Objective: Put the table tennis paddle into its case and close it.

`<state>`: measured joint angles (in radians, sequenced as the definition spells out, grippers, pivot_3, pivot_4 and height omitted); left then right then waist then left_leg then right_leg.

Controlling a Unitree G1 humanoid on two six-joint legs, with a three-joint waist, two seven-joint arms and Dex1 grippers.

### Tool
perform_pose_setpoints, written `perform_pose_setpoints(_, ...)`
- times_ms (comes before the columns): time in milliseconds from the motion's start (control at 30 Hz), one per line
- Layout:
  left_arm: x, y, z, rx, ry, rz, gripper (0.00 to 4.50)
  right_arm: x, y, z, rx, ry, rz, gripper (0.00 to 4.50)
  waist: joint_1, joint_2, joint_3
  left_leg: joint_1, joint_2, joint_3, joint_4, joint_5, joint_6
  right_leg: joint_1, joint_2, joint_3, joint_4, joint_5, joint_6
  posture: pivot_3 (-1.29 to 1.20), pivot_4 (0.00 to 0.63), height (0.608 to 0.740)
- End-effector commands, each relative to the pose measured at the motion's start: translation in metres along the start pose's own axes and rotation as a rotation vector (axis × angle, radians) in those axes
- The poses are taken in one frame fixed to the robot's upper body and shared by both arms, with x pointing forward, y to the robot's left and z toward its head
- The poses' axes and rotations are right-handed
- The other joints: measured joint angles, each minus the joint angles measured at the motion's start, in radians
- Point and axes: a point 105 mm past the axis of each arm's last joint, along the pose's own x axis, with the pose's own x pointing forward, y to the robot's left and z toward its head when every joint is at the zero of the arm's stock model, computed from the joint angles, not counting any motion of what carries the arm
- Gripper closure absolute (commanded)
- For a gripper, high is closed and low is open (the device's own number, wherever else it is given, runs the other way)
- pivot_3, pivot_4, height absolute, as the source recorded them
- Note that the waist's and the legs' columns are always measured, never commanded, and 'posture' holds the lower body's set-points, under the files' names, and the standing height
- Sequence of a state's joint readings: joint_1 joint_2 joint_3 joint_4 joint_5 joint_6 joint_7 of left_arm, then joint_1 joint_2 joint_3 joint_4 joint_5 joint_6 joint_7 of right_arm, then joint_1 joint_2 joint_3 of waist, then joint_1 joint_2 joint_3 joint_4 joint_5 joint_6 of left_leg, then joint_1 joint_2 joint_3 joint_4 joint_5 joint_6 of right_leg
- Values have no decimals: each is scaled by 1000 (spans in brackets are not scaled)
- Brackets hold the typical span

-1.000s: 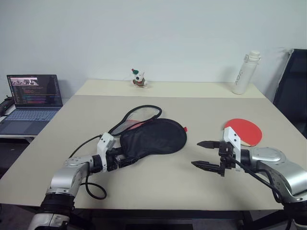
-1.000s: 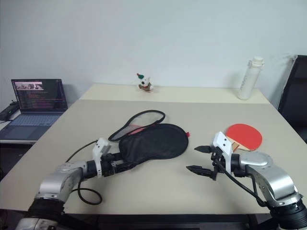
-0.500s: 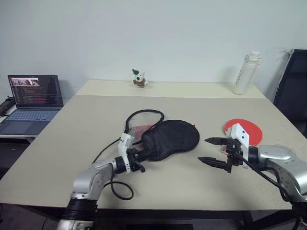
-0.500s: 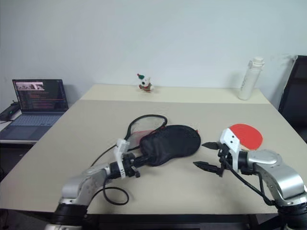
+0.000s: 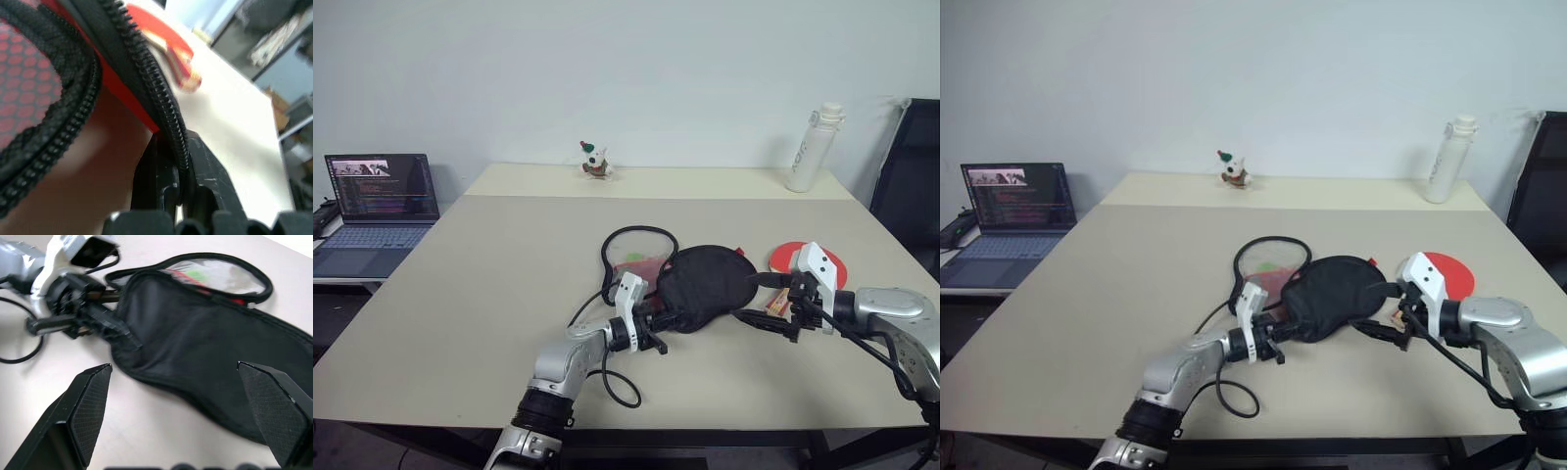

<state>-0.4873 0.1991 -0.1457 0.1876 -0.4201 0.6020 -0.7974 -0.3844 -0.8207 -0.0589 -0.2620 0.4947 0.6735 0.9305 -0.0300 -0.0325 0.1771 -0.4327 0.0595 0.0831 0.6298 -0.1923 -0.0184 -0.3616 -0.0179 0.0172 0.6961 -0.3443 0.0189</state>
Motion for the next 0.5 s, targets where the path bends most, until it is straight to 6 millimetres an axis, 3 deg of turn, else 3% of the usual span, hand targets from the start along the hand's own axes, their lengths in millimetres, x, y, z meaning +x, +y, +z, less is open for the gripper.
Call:
perform_pose_setpoints(33, -8, 0, 3, 94, -1, 16, 3042, -6, -5, 11, -5, -34, -34, 0, 1, 0, 0, 0, 0, 0, 0, 0, 0, 0, 0, 0, 0, 0, 0, 0, 150, 740)
perform_pose_setpoints(233, -47, 10, -12, 176, 79, 73, 978, -4, -11, 9, 93, -16, -87, 0, -5, 0, 0, 1, 1, 0, 0, 0, 0, 0, 0, 0, 0, 0, 0, 0, 150, 740)
perform_pose_setpoints(400, -95, -5, -34, 256, 221, 4, 978, 2, -7, -12, 284, 130, -126, 0, -10, 1, -1, 2, 2, 1, -2, 0, 0, 0, 0, 0, 0, 0, -1, 0, 150, 740)
perform_pose_setpoints(500, -115, -15, -27, 256, 202, -25, 978, 11, -2, -22, 389, 163, -148, 0, -13, 1, -1, 2, 2, 1, -2, 0, 0, 1, 0, 1, 0, 0, -1, 0, 150, 740)
